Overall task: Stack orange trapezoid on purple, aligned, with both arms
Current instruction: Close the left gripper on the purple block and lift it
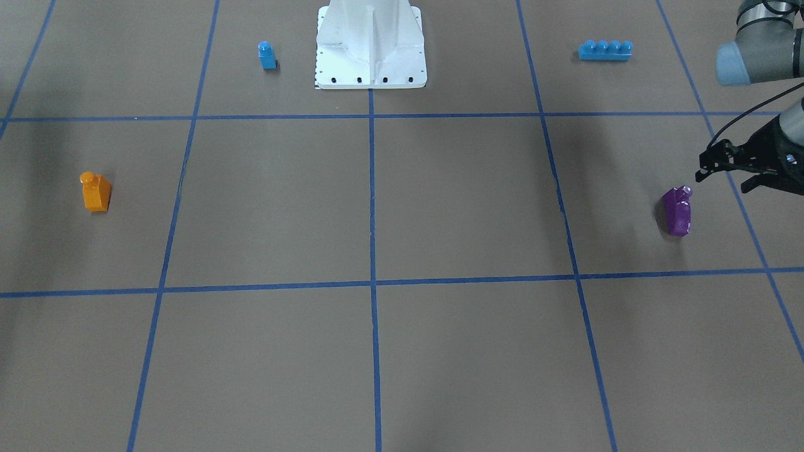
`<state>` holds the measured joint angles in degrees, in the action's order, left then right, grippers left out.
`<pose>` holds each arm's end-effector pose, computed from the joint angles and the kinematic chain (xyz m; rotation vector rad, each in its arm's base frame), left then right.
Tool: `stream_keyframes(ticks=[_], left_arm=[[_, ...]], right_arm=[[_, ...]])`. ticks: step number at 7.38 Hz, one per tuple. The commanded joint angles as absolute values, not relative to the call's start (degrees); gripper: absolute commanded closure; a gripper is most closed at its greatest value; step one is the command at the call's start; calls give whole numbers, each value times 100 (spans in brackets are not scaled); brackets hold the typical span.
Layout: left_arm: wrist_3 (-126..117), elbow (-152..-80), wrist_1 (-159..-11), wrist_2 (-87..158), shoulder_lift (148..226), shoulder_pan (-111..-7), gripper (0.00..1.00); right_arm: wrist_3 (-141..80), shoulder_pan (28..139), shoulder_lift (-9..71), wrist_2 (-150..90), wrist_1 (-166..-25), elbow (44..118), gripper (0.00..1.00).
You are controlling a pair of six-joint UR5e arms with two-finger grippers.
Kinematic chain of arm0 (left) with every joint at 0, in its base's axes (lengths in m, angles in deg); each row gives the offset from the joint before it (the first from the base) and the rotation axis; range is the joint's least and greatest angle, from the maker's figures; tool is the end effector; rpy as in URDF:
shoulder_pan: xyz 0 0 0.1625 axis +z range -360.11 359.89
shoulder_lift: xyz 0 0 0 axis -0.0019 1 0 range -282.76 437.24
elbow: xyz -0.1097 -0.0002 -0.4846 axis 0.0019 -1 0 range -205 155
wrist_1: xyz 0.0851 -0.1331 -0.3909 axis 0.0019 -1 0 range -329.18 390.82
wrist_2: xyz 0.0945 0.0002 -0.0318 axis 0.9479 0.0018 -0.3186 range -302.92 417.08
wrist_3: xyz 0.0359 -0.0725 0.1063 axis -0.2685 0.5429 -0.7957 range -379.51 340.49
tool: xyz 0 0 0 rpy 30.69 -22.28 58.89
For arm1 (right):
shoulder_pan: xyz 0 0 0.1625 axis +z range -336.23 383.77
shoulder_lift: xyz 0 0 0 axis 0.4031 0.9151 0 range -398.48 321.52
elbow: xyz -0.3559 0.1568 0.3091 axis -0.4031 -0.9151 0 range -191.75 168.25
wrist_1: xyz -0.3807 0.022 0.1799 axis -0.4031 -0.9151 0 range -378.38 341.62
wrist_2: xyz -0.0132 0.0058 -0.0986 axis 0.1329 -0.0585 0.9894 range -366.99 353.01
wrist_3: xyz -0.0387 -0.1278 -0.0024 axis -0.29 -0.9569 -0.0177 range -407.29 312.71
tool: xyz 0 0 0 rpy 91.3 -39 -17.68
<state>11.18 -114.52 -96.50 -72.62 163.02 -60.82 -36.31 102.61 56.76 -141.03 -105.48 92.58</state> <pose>0.2036 -0.4607 0.7236 0.1362 0.8563 0.1744 -0.0507 -0.4661 0.6672 0.0481 -0.7898 -0.0833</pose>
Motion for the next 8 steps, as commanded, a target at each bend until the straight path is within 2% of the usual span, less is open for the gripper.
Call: stream_keyframes(ticks=[1,2,3,4,8], left_arm=[[1354,-11386,-9846,-6871,16311,-5760,11],[1354,-11386,-9846,-6851,16302,-5733,30],[1354,-11386,-9838,-6843,16311,-5733,62],[1345,-11403,-9838,-6842,16320,-5733,100],[1406,-12087,-9672,-6834,16355,-5733,100]], right_arm=[[-3631,10261,5688,-14102,-10548,9257,0],[-3631,10261,5688,-14102,-10548,9257,0],[-3631,10261,5697,-14102,-10548,9266,0],[-3631,10261,5697,-14102,-10548,9266,0],[-3631,10261,5697,-14111,-10548,9275,0]])
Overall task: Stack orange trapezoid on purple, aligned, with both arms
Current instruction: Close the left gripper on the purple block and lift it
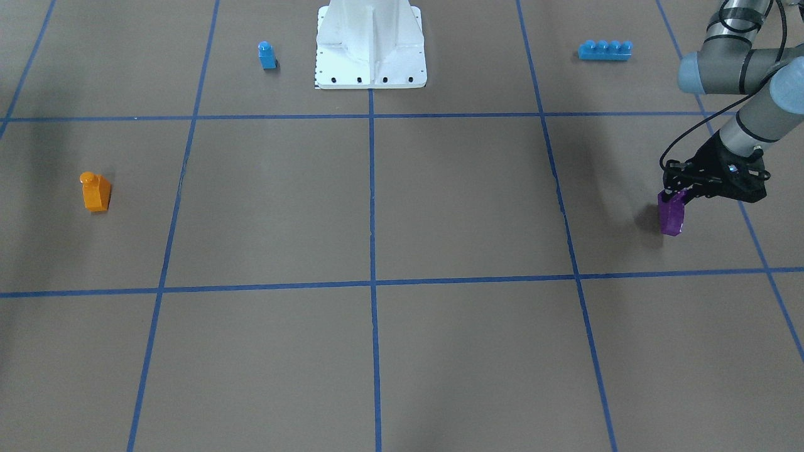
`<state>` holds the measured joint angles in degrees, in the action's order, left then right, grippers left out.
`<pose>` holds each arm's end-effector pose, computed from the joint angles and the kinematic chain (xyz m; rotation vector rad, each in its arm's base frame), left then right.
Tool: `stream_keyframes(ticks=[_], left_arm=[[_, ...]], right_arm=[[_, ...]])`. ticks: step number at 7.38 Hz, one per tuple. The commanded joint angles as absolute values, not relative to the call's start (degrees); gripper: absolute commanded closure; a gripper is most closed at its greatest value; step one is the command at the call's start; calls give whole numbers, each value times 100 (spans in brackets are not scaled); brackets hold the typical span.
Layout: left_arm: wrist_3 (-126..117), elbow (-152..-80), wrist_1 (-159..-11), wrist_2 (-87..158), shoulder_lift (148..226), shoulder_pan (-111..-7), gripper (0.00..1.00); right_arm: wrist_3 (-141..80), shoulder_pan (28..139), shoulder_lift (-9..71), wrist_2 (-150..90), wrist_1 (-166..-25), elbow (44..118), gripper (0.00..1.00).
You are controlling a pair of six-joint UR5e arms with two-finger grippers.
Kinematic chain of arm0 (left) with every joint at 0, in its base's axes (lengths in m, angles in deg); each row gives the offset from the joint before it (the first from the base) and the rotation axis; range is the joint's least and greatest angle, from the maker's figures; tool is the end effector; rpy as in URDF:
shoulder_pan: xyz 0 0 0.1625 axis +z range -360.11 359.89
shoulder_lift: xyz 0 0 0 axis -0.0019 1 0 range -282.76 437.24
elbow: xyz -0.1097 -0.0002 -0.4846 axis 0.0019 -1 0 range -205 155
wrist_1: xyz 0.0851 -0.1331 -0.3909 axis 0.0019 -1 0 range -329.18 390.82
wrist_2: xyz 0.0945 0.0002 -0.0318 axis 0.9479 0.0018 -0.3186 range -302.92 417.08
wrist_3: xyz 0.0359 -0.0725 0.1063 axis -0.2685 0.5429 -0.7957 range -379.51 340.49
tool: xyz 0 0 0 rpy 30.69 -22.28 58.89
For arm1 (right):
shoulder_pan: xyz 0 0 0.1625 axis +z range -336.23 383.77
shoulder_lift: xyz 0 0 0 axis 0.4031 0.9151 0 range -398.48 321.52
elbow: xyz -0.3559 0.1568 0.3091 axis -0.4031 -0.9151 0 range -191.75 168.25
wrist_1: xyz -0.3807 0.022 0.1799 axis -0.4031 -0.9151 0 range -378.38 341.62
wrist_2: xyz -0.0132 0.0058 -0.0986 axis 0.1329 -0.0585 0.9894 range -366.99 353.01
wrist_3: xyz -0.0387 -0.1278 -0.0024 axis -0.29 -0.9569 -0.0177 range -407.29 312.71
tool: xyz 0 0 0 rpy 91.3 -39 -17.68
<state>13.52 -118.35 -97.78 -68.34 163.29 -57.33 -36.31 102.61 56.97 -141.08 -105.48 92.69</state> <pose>0.2299 -0.4601 0.6868 0.2154 0.8482 0.2010 -0.0504 -0.4643 0.6678 0.0462 -0.7904 -0.0828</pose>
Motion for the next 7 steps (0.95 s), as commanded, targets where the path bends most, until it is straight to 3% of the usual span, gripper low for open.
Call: stream_keyframes(ticks=[1,4,7], left_arm=[[1624,-12385,-9322,-6790,16451,-5707,100],[2685,-13432,-7505,-6407,17283,-4902,100],[4023,-13346,-5653,-5578,19257,-3364,100]], right_arm=[[-3631,10261,5697,-14120,-10548,9284,0],[-3631,10261,5697,-14120,-10548,9284,0],[-3631,10261,5697,-14120,-10548,9275,0]])
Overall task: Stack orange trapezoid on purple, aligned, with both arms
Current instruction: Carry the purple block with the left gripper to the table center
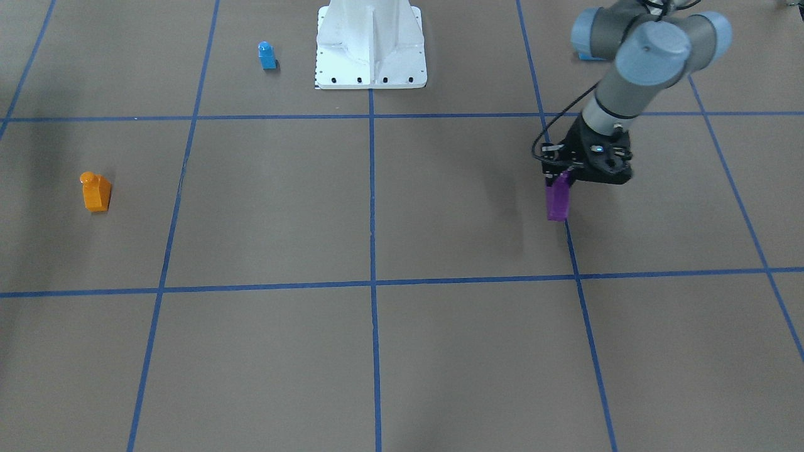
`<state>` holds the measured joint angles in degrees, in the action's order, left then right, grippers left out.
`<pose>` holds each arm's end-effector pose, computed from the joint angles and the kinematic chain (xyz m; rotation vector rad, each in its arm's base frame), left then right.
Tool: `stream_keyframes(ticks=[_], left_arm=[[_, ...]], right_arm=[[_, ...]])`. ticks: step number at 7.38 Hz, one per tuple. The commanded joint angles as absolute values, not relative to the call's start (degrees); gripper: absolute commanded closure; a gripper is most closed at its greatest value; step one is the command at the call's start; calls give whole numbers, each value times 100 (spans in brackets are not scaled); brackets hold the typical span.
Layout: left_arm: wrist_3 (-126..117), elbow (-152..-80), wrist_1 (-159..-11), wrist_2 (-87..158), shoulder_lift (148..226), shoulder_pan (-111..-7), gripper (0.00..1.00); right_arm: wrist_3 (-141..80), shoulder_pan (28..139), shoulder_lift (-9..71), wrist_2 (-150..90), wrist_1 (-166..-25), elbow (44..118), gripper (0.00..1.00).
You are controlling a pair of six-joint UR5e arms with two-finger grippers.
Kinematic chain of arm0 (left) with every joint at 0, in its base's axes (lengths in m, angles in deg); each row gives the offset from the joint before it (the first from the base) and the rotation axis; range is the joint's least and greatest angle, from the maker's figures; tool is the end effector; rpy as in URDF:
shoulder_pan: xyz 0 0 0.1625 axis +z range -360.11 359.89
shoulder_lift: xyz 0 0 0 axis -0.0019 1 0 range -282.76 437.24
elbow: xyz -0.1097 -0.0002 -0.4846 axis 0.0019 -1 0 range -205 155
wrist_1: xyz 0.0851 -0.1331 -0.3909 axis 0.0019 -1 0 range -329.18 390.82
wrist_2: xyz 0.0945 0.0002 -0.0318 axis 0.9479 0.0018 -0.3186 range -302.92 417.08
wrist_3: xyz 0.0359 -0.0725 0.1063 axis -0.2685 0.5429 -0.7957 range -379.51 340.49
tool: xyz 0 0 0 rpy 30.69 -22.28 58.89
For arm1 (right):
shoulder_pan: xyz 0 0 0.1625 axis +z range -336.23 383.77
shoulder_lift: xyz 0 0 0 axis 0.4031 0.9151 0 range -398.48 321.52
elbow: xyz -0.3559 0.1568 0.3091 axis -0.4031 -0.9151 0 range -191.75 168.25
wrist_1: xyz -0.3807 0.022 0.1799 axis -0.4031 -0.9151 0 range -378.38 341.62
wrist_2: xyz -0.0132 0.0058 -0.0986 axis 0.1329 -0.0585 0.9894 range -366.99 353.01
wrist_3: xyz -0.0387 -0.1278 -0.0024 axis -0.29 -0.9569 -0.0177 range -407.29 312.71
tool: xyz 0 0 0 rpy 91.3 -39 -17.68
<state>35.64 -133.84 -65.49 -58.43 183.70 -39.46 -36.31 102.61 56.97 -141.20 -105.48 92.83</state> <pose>0.4329 -0.4528 0.4318 0.0913 0.8254 0.0878 -0.0506 -0.4642 0.6664 0.0481 -0.7928 -0.0839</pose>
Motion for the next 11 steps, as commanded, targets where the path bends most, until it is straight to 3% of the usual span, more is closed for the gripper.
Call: stream_keyframes(ticks=[1,4,8,11], left_arm=[[4296,-13041,-5428,-5385,19943,-3151,100],[4940,-11259,-5496,-4989,21764,-2710,100],[4940,-10894,-5838,-4979,21857,-2525,100],[4949,-10824,-5838,-4979,21857,-2464,83]], right_arm=[[-3631,10261,5697,-14120,-10548,9266,0],[-3631,10261,5706,-14120,-10548,9266,0],[-3631,10270,5697,-14093,-10548,9249,0],[-3631,10270,5697,-14093,-10548,9249,0]])
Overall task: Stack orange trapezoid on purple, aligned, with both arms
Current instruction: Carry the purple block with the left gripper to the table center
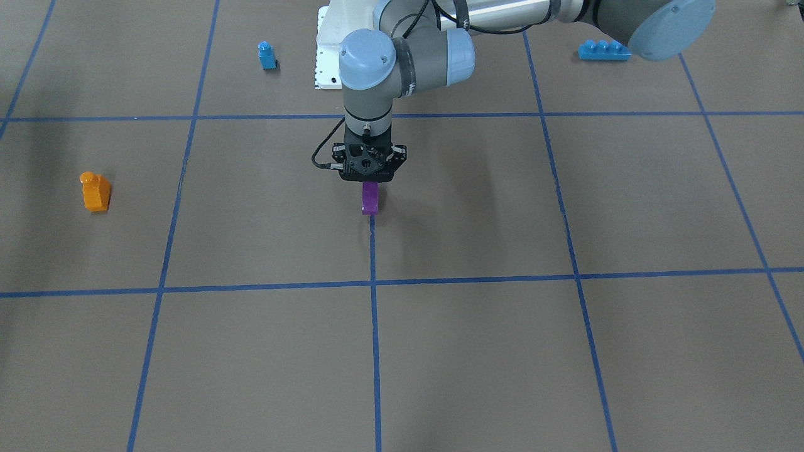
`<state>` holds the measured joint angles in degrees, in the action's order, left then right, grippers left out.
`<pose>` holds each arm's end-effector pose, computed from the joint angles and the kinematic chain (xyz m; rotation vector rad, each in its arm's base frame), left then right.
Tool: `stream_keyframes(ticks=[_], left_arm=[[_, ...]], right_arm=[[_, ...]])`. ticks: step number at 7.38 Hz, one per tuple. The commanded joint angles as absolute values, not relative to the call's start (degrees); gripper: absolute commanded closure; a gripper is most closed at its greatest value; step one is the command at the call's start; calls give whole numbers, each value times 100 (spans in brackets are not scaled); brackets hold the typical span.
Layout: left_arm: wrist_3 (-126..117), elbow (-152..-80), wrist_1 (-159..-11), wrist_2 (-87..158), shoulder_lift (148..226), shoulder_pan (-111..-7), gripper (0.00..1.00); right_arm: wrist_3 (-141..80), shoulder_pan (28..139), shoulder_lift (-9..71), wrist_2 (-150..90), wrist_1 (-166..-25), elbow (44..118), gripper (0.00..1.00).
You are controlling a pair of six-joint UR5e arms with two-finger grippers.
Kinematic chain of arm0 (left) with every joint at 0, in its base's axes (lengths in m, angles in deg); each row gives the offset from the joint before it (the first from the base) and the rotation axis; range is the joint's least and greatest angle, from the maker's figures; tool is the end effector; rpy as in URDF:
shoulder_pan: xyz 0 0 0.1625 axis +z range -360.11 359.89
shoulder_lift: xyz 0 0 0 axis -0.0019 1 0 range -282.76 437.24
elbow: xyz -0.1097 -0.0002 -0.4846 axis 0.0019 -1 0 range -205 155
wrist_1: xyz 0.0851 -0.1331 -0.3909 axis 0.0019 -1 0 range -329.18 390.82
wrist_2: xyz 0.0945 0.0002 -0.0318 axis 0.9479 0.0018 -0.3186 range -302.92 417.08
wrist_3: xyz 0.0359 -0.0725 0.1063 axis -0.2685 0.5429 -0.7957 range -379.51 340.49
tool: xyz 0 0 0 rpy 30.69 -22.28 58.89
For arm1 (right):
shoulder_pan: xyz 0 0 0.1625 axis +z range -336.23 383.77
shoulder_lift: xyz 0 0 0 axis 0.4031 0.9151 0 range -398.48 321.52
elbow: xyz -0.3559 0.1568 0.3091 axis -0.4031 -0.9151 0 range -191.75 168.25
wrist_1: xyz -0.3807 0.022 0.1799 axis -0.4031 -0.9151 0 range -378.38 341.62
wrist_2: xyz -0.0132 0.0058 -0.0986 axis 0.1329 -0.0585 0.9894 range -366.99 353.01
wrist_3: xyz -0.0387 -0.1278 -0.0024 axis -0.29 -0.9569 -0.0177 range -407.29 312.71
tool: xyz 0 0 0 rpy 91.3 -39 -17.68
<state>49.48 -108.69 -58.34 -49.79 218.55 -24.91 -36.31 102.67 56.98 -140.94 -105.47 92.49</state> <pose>0.7150 -0.4344 0.2125 0.0401 0.8133 0.0511 -0.0497 -0.4643 0.6699 0.0439 -0.7874 -0.0802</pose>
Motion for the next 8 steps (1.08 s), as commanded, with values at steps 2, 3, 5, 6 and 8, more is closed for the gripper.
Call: stream_keyframes(ticks=[2,3,5,6,8], left_arm=[[4949,-10762,-5847,-4979,21857,-2446,72],[4940,-10753,-5847,-4979,21857,-2446,69],[4940,-10683,-5847,-4979,21866,-2419,55],[4940,-10683,-5847,-4979,21866,-2411,48],[4923,-10691,-5847,-4979,21866,-2410,17]], right_arm=[[-3631,10270,5706,-14093,-10548,9249,0],[-3631,10270,5706,-14093,-10548,9249,0],[-3631,10270,5715,-14093,-10548,9249,0],[-3631,10270,5715,-14093,-10548,9249,0],[-3631,10261,5715,-14093,-10548,9249,0]])
